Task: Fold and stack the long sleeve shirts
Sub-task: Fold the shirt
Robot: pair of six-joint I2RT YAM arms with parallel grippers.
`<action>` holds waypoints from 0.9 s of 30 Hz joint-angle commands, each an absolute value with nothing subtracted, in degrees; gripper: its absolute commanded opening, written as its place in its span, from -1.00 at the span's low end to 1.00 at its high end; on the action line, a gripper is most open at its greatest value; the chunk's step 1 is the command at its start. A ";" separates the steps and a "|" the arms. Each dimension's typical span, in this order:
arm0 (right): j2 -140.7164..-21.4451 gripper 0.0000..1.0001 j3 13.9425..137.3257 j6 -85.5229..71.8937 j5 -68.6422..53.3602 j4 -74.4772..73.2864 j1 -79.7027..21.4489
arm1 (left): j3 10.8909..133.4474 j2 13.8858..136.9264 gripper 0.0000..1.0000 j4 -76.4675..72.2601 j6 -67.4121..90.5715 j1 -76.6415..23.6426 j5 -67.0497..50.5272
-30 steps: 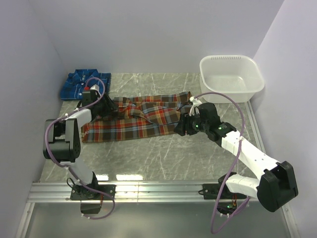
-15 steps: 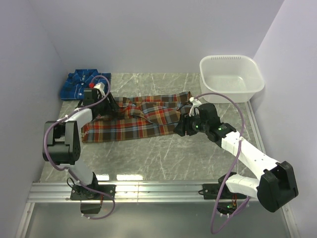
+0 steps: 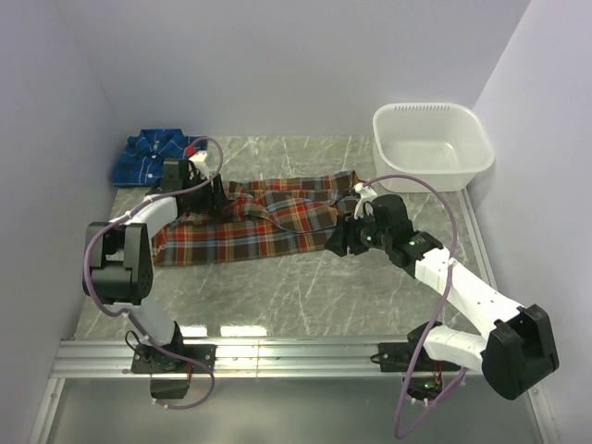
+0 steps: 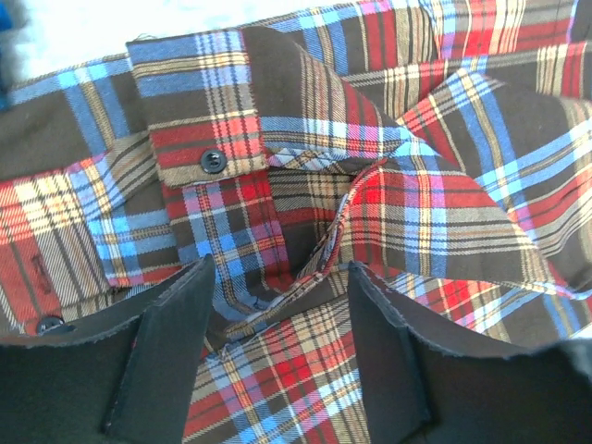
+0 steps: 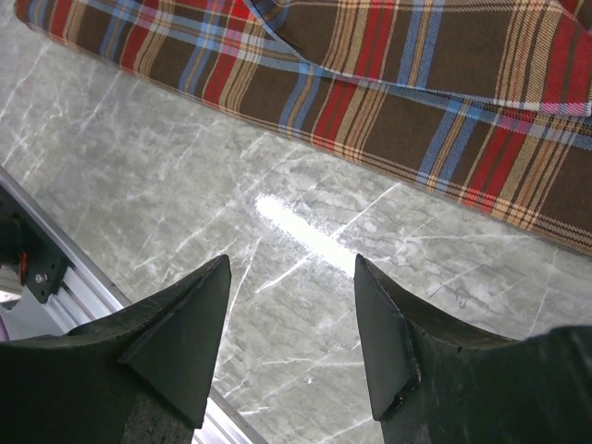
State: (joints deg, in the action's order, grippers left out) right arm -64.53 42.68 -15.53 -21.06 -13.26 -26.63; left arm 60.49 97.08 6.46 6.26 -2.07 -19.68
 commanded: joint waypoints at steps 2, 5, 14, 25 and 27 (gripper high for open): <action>-63.02 0.25 42.27 -14.85 -21.62 -11.69 -26.54 | 62.93 98.61 0.20 8.87 1.93 -2.90 -19.87; -62.93 0.25 42.45 -14.68 -21.62 -11.95 -26.54 | 62.84 99.05 0.19 8.79 1.67 -2.99 -18.99; -63.28 0.25 42.19 -14.68 -21.88 -11.60 -26.46 | 61.79 99.67 0.03 9.58 0.62 -3.43 -16.70; -62.93 0.25 42.19 -14.50 -21.45 -11.95 -26.63 | 63.10 98.53 -0.82 11.86 1.14 -3.60 -16.62; -62.58 0.24 42.36 -14.41 -21.18 -12.13 -26.63 | 64.07 96.51 -0.99 13.35 2.45 -3.69 -14.78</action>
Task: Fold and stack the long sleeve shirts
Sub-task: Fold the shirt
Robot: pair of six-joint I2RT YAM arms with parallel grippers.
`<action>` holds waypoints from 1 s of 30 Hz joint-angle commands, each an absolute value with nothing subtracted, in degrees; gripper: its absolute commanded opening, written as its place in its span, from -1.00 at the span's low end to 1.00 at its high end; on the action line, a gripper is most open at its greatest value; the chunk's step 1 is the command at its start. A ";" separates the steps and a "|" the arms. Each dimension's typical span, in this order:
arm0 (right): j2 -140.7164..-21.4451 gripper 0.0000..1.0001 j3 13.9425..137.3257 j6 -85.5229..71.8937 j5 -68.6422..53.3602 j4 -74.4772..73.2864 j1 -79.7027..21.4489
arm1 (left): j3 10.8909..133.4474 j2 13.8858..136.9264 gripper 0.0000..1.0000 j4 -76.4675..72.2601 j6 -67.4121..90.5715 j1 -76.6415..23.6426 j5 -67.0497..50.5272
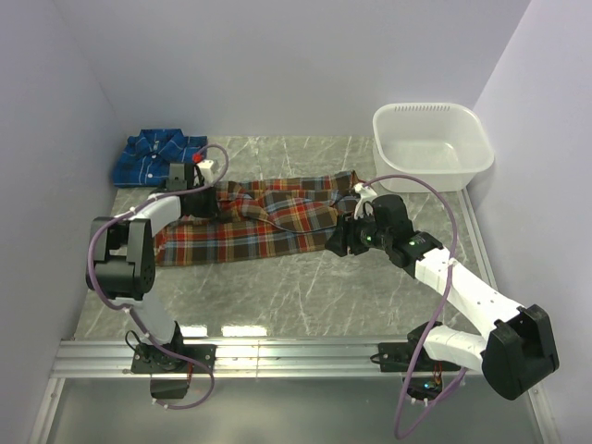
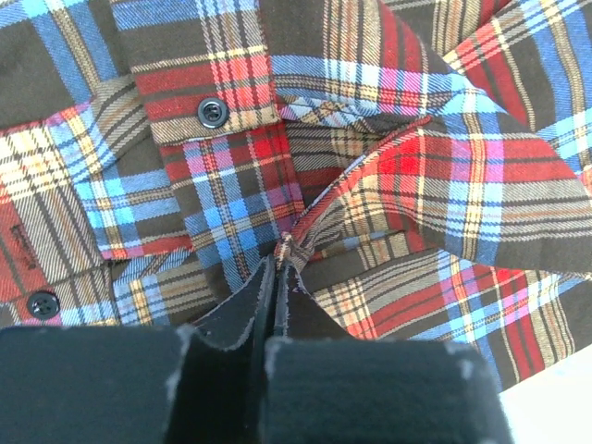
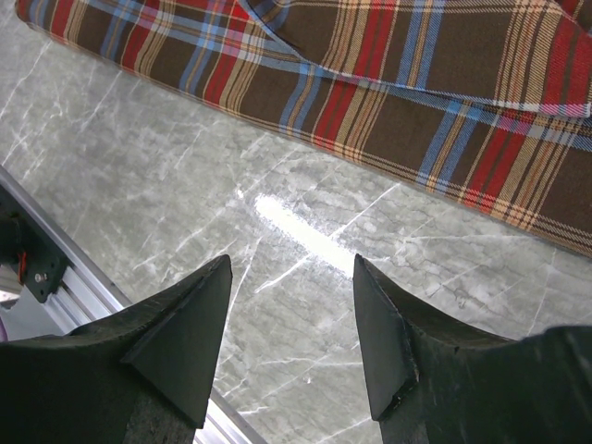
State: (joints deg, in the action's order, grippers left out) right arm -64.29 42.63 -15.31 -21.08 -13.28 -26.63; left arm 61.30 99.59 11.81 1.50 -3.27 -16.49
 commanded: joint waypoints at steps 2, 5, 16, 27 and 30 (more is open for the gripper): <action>-62.40 0.24 42.54 -14.41 -21.09 -12.13 -26.54 | 66.51 95.11 -0.99 15.81 4.03 -3.95 -12.41; -62.58 0.24 42.71 -14.41 -21.18 -12.04 -26.54 | 68.98 93.09 -0.99 21.69 5.70 -3.96 -8.89; -63.19 0.24 43.06 -14.77 -21.80 -12.22 -26.54 | 69.88 85.62 -0.99 38.14 14.32 -3.96 6.59; -64.07 0.23 42.72 -15.64 -22.41 -11.34 -26.54 | 66.35 79.37 -0.99 41.48 19.69 -5.53 5.70; -64.34 0.23 42.80 -15.82 -22.85 -11.16 -26.54 | 69.25 79.19 -0.99 43.84 20.13 -6.33 8.43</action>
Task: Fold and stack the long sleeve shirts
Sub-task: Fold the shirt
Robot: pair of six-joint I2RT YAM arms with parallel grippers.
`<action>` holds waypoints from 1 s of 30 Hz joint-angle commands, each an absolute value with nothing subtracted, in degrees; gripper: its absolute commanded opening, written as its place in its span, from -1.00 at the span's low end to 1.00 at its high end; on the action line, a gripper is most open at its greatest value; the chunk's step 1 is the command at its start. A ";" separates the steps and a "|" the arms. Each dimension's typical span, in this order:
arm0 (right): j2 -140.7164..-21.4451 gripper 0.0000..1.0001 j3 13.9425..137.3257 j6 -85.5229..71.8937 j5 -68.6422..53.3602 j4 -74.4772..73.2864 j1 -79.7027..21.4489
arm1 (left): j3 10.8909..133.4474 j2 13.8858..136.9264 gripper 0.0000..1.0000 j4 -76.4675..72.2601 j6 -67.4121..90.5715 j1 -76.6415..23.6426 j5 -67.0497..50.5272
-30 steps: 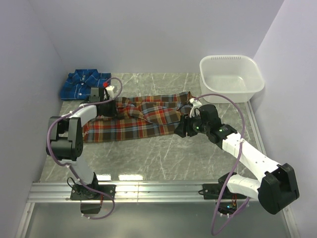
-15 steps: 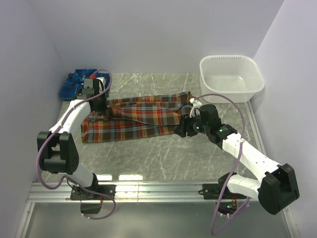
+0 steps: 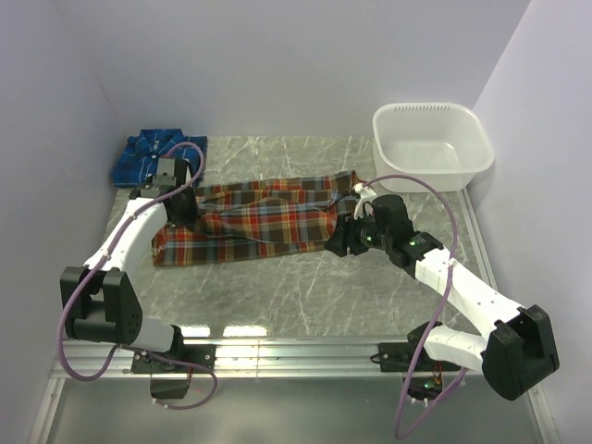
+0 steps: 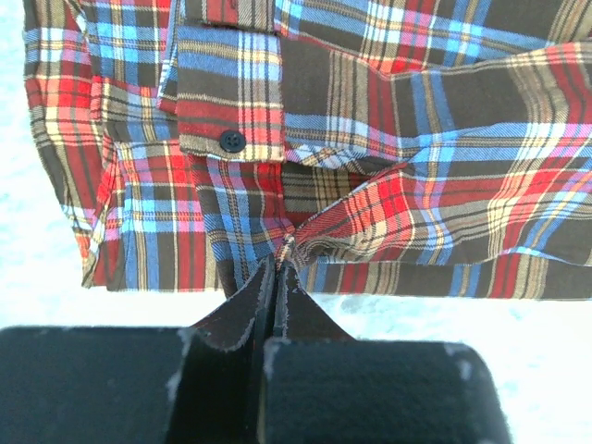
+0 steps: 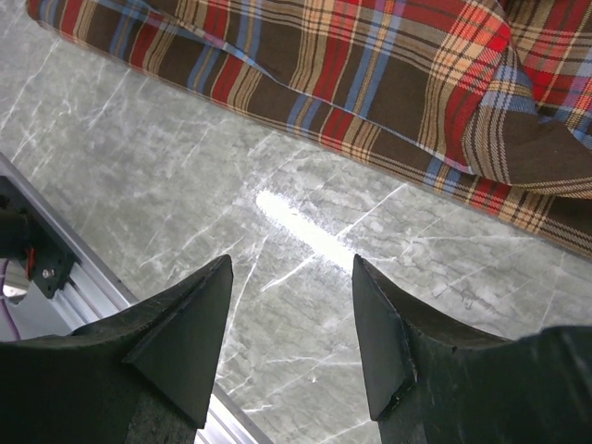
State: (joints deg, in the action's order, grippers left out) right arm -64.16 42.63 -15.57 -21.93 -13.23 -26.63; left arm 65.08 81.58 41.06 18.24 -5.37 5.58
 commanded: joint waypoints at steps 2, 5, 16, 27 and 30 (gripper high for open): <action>-64.25 0.23 42.98 -15.65 -22.85 -11.51 -26.54 | 70.39 79.89 -0.99 45.52 20.65 -6.33 10.02; -63.55 0.23 42.63 -15.47 -22.24 -11.51 -26.63 | 69.97 79.98 -0.99 48.33 21.79 -7.11 11.07; -64.25 0.22 42.80 -15.73 -23.29 -11.08 -26.54 | 72.16 77.52 -0.96 53.79 23.64 -8.79 13.28; -64.25 0.22 42.63 -15.64 -23.29 -11.34 -26.54 | 74.01 78.13 -0.77 56.16 25.14 -10.28 13.18; -64.60 0.22 42.63 -15.91 -23.73 -10.90 -26.54 | 69.28 81.11 -0.71 55.82 25.66 -10.28 14.32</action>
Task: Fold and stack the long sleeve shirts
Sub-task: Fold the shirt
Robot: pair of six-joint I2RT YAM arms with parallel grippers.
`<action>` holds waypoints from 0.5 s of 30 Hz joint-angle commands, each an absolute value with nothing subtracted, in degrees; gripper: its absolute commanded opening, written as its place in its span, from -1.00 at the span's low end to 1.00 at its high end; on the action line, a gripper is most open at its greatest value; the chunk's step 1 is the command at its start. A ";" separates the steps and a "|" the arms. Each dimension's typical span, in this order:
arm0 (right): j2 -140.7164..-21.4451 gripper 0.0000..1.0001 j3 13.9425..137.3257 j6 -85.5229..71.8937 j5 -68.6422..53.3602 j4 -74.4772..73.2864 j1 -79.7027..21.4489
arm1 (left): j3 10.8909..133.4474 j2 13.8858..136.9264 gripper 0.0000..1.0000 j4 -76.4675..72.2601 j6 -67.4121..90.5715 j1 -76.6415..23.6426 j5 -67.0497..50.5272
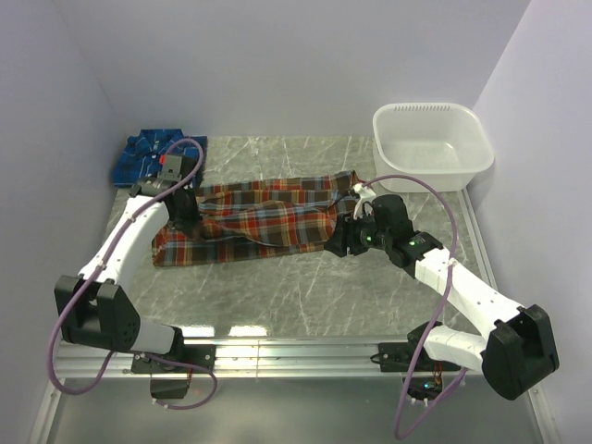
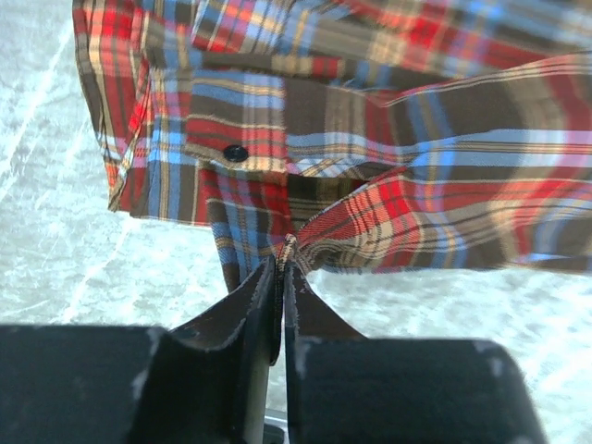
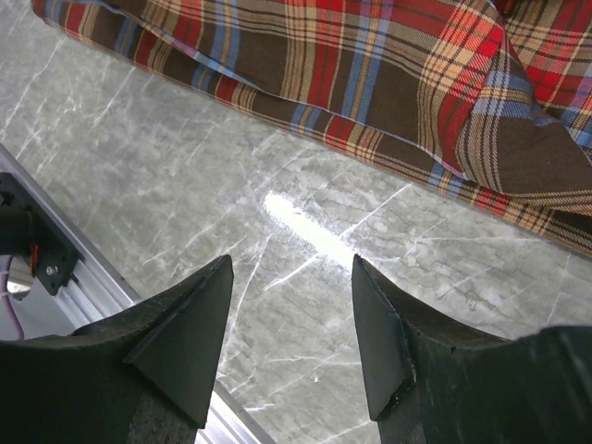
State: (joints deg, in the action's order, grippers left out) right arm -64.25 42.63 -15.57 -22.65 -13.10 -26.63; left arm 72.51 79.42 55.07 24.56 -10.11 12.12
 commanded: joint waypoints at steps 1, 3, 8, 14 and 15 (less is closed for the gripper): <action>-64.69 0.22 42.54 -15.91 -23.90 -10.90 -26.63 | 68.04 81.65 -0.70 53.90 25.75 -10.20 15.54; -64.86 0.22 42.71 -15.73 -23.91 -11.16 -26.63 | 66.28 82.61 -0.54 51.87 26.10 -10.02 16.26; -64.34 0.22 42.28 -15.29 -23.47 -11.78 -26.63 | 61.62 82.09 0.28 46.60 26.89 -7.92 14.59; -64.60 0.23 42.19 -15.47 -24.34 -11.08 -26.54 | 56.43 77.88 0.37 37.99 26.54 1.30 7.66; -64.77 0.22 42.10 -15.73 -24.35 -10.64 -26.54 | 55.03 77.18 0.38 36.84 26.89 2.10 5.21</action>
State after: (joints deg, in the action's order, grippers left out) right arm -64.73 42.61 -15.57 -23.49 -13.02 -26.63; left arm 57.08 80.82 43.90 26.28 -0.86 10.70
